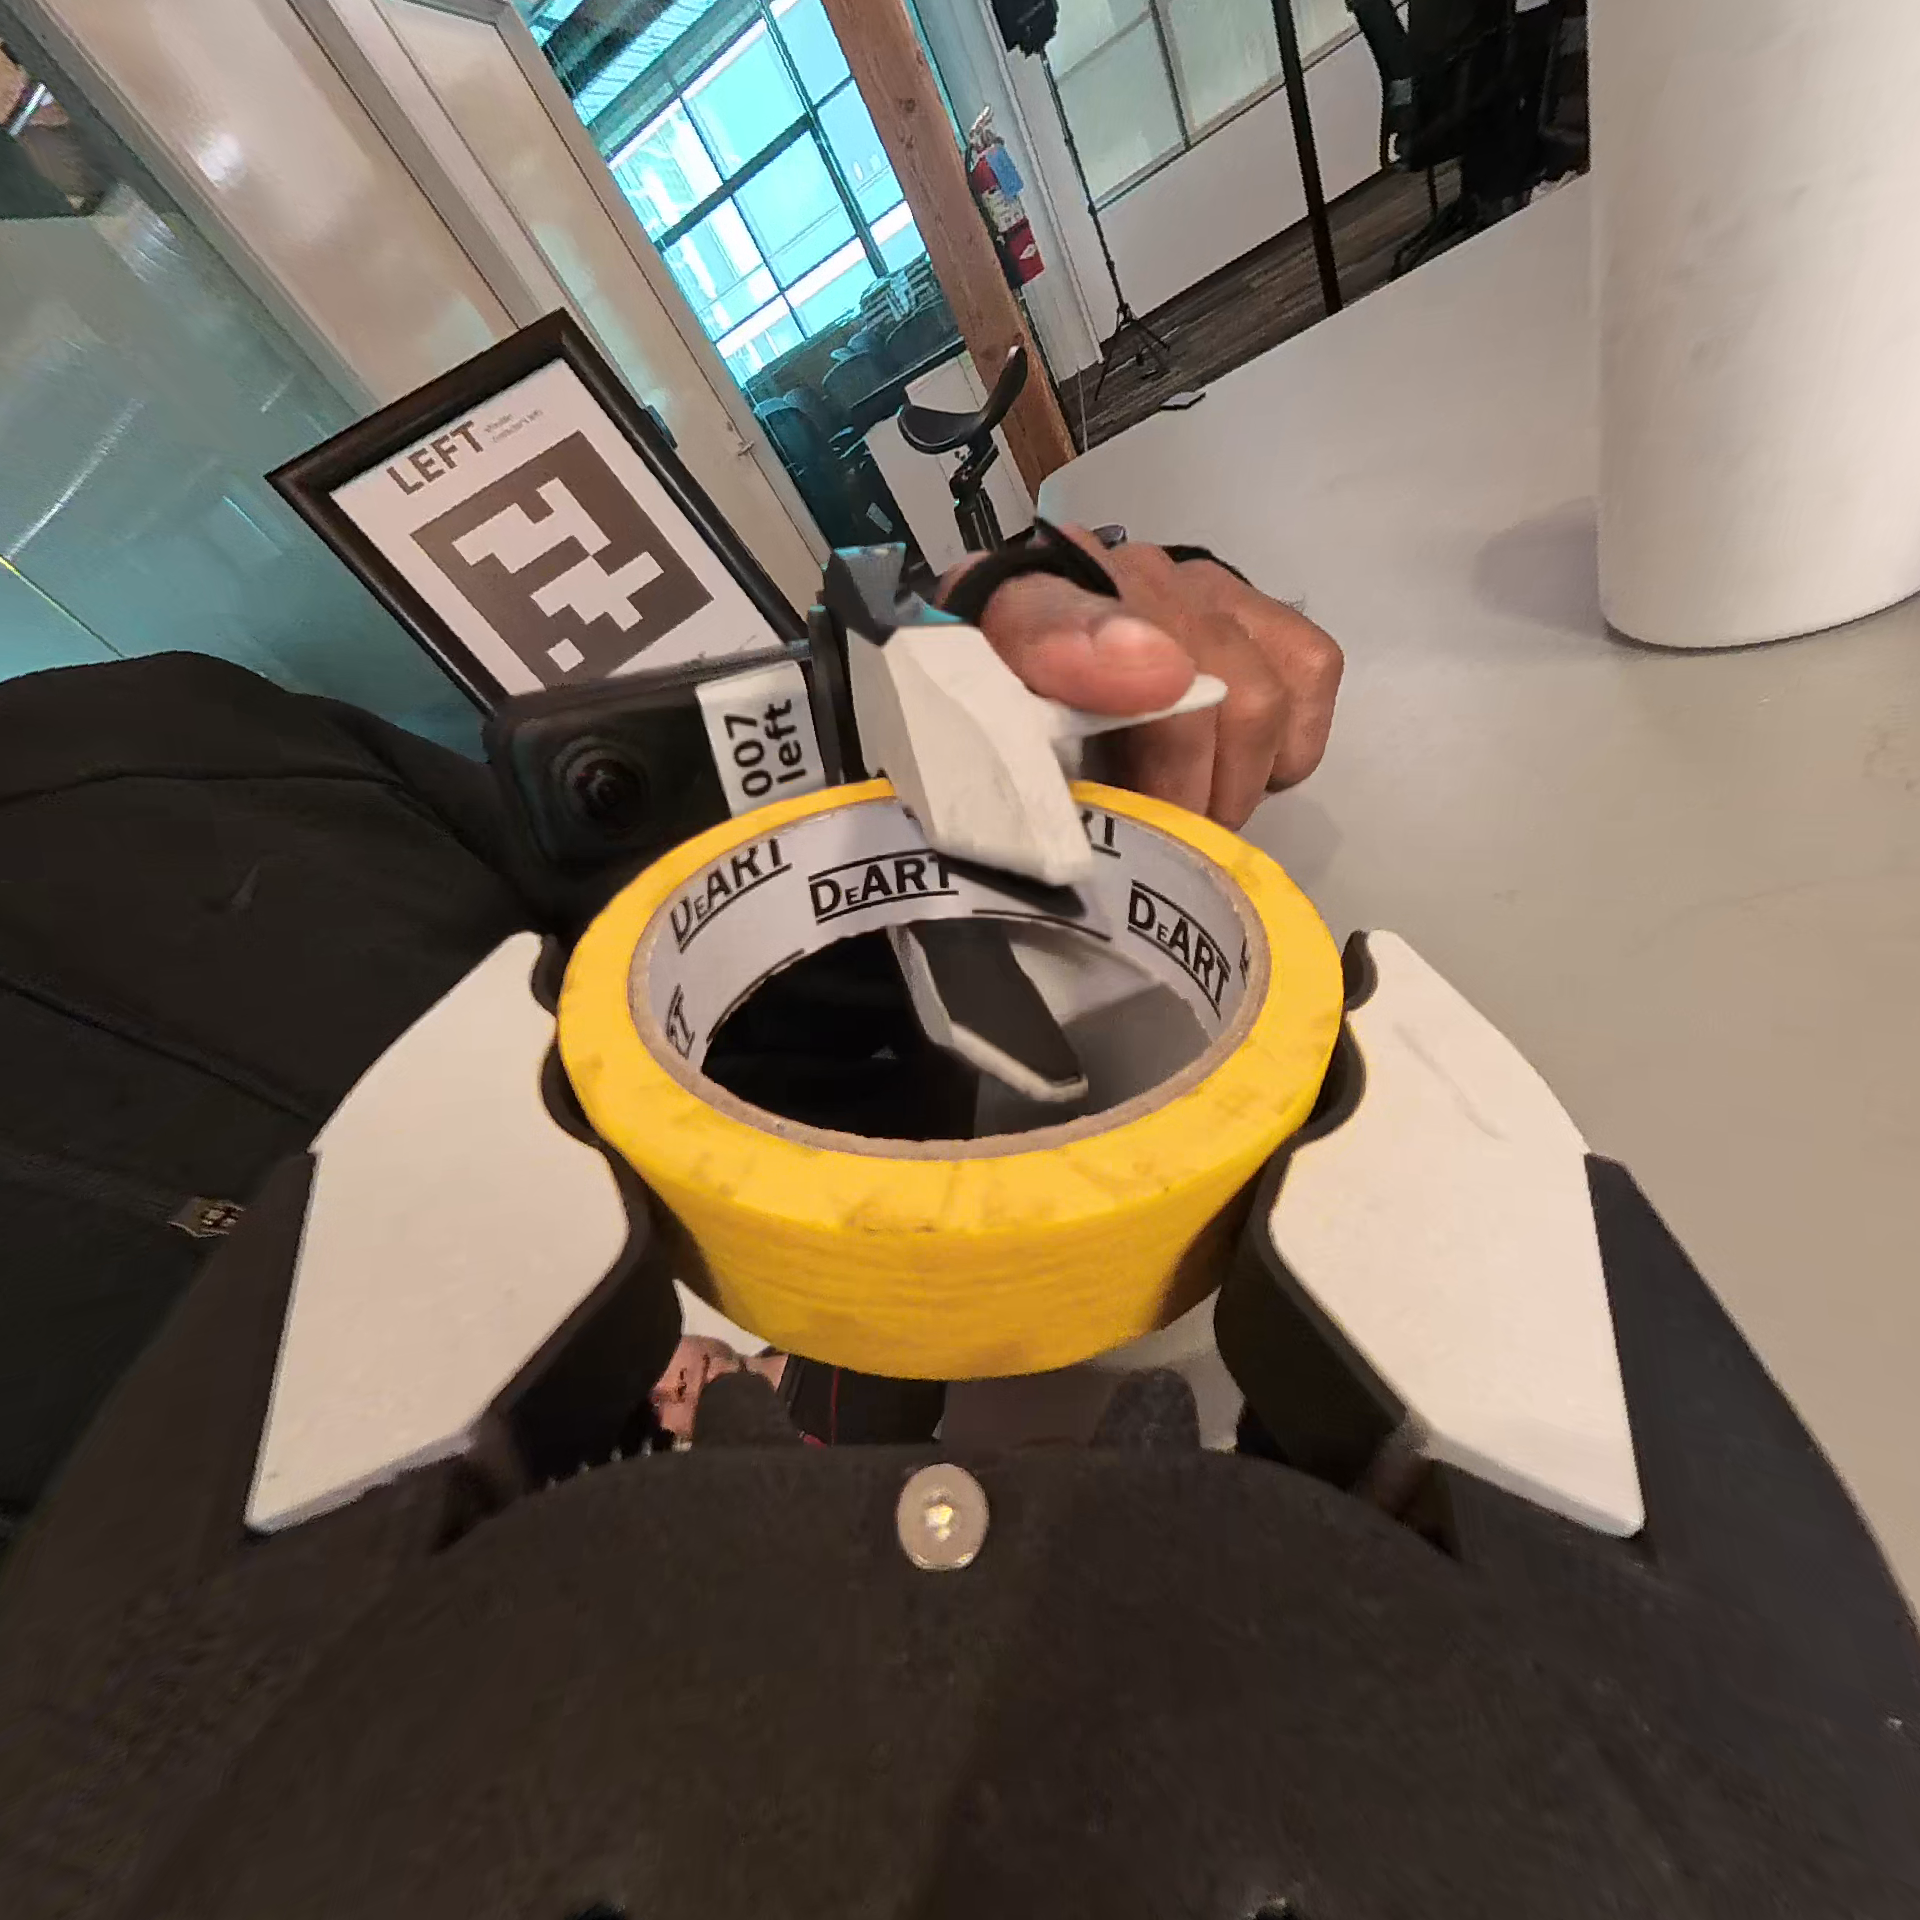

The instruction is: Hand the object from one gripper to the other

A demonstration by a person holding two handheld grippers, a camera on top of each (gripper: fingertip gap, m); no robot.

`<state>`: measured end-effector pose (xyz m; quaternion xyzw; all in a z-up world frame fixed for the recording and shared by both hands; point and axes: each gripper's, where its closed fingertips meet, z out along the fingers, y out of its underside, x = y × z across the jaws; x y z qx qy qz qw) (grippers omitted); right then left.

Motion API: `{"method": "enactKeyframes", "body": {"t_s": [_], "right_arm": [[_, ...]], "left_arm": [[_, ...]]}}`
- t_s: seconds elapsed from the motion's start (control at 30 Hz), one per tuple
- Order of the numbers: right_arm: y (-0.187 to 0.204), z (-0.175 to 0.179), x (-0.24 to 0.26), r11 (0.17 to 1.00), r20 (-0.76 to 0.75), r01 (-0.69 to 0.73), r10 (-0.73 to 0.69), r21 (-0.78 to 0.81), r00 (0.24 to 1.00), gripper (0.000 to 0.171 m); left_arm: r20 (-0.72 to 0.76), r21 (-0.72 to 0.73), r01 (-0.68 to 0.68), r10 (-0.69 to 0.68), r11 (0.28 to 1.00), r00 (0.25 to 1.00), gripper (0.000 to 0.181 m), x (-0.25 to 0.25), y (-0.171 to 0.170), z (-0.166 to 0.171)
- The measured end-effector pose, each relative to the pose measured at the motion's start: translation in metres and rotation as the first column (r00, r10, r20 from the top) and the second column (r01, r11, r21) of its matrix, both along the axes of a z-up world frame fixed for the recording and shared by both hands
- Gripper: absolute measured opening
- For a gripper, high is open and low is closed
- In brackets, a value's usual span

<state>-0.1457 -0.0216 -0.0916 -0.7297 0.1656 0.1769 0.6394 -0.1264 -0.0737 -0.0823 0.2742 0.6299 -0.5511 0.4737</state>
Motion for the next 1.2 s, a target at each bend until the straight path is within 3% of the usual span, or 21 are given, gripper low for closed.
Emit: {"method": "enactKeyframes", "body": {"t_s": [0.03, 0.27, 0.37, 0.47, 0.57, 0.63, 0.67, 0.73, 0.77, 0.83, 0.9, 1.0, 1.2], "right_arm": [[0.0, 0.0, 0.0, 1.0, -0.004, 0.002, -0.002, 0.001, 1.0, 0.134], [-0.004, 0.004, 0.005, 0.999, 0.023, 0.035, -0.035, 0.016, 0.999, 0.131], [-0.012, 0.011, -0.002, 1.0, 0.086, 0.012, -0.015, 0.028, 0.996, 0.123], [-0.025, 0.024, 0.003, 0.996, 0.204, 0.071, -0.08, 0.054, 0.976, 0.122], [-0.041, 0.034, 0.024, 0.967, 0.44, 0.248, -0.249, 0.061, 0.863, 0.123], [-0.052, 0.037, 0.037, 0.925, 0.621, 0.373, -0.332, 0.067, 0.71, 0.119], [-0.057, 0.039, 0.04, 0.902, 0.722, 0.425, -0.346, 0.08, 0.599, 0.117], [-0.06, 0.041, 0.04, 0.87, 0.886, 0.481, -0.305, 0.11, 0.35, 0.114], [-0.06, 0.039, 0.039, 0.86, 0.93, 0.501, -0.26, 0.101, 0.26, 0.111], [-0.054, 0.03, 0.038, 0.849, 0.971, 0.525, -0.173, 0.06, 0.168, 0.112], [-0.045, 0.025, 0.035, 0.851, 0.987, 0.524, -0.113, 0.038, 0.111, 0.112], [-0.036, 0.027, 0.029, 0.847, 0.997, 0.528, -0.073, 0.052, 0.02, 0.113], [-0.023, 0.028, 0.015, 0.874, 0.999, 0.486, -0.044, 0.025, 0.028, 0.116]], "left_arm": [[0.0, 0.004, -0.007, 0.007, 1.0, 1.0, 0.027, 0.001, 0.0, 0.0], [-0.077, -0.007, -0.016, 0.015, 1.0, 0.997, 0.027, 0.004, -0.001, 0.002], [-0.179, -0.079, 0.034, -0.048, 0.996, 0.983, 0.027, -0.001, 0.002, 0.015], [-0.342, -0.193, 0.045, -0.11, 0.98, 0.933, 0.027, 0.004, 0.01, 0.033], [-0.601, -0.265, 0.077, -0.228, 0.961, 0.766, 0.027, 0.01, 0.012, 0.038], [-0.75, -0.29, 0.085, -0.281, 0.953, 0.598, 0.027, 0.013, 0.011, 0.036], [-0.818, -0.29, 0.108, -0.305, 0.951, 0.488, 0.027, 0.01, 0.008, 0.033], [-0.904, -0.302, 0.132, -0.327, 0.944, 0.274, 0.027, 0.006, 0.005, 0.028], [-0.922, -0.318, 0.133, -0.339, 0.939, 0.186, 0.027, 0.006, 0.003, 0.027], [-0.936, -0.348, 0.169, -0.352, 0.922, -0.007, 0.027, -0.001, 0.001, 0.025], [-0.924, -0.38, 0.226, -0.355, 0.897, -0.145, 0.027, -0.012, -0.002, 0.022], [-0.928, -0.355, 0.292, -0.298, 0.888, -0.222, 0.027, -0.023, -0.007, 0.011], [-0.931, -0.351, 0.361, -0.283, 0.864, -0.23, 0.027, -0.035, -0.006, 0.009]]}}
